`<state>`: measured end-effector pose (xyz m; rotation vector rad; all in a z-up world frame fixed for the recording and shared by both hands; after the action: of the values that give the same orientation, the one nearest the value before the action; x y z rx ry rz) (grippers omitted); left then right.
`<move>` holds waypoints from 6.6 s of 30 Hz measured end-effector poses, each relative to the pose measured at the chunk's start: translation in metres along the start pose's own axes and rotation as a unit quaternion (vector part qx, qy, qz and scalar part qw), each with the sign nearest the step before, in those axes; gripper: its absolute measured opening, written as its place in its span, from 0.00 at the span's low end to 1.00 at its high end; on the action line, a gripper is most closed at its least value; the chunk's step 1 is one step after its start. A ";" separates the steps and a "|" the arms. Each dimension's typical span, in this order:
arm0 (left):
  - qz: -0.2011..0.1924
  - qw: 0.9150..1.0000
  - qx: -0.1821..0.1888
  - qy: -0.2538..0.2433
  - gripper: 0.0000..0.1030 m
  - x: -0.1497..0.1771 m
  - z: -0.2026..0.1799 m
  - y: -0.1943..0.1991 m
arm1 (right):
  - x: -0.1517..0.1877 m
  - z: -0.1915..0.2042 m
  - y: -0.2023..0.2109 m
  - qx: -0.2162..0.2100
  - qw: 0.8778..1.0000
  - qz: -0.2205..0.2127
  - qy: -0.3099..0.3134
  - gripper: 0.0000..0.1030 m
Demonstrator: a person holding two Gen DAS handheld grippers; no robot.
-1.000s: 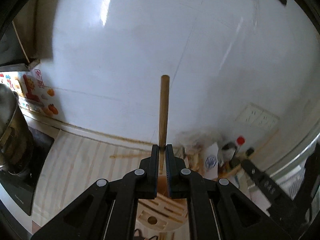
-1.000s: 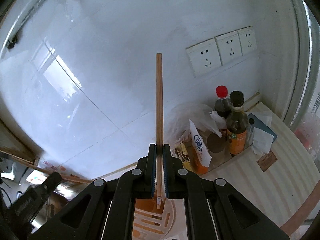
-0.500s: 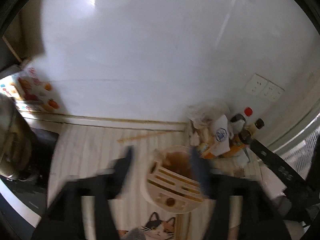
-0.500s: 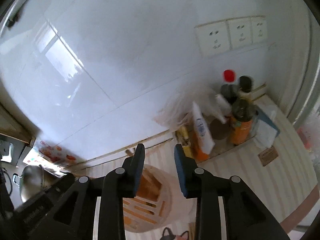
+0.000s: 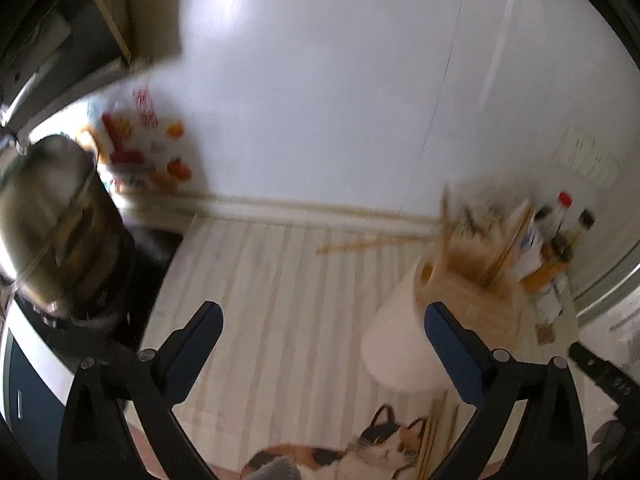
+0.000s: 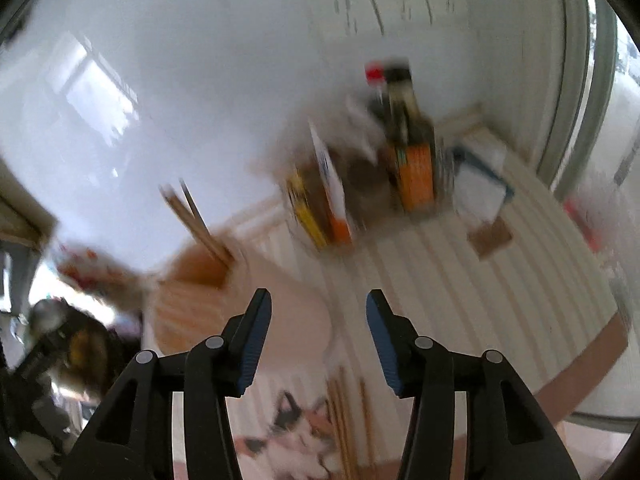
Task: Organize utensils
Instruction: 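Grasp a chopstick on the mat with the left tool while the right tool grasps another, then lift both held chopsticks from the mat toward the cream holder, then lower both chopsticks into the holder and open both tools, then grasp a chopstick on the mat with the right tool while the left tool grasps another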
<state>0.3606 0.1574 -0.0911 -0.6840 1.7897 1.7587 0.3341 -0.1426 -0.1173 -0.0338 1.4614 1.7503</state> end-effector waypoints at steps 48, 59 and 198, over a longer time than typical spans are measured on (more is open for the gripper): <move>0.292 0.951 0.101 0.004 0.04 0.249 -0.051 -0.108 | 0.173 -0.134 -0.105 0.107 0.964 0.235 0.064 0.06; 0.292 0.951 0.097 -0.017 0.07 0.248 -0.042 -0.120 | 0.180 -0.118 -0.113 0.109 0.952 0.264 0.108 0.08; 0.215 0.972 -0.081 -0.049 1.00 0.214 0.016 -0.113 | 0.190 -0.030 -0.130 0.049 0.966 0.239 0.081 0.18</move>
<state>0.2820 0.1740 -0.3202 -0.2714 1.8365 2.1982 0.2741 -0.0628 -0.3266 0.2527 1.7829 2.0905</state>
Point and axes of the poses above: each gripper's, at about its wrist camera, not at the fingertips, and y roughly against the way its jaws point, z to its left, x to its underside, the point moved 5 cm from there along -y, roughly the way its jaws point, and after that the axes turned 8 degrees about -z, right-handed, at the moved point
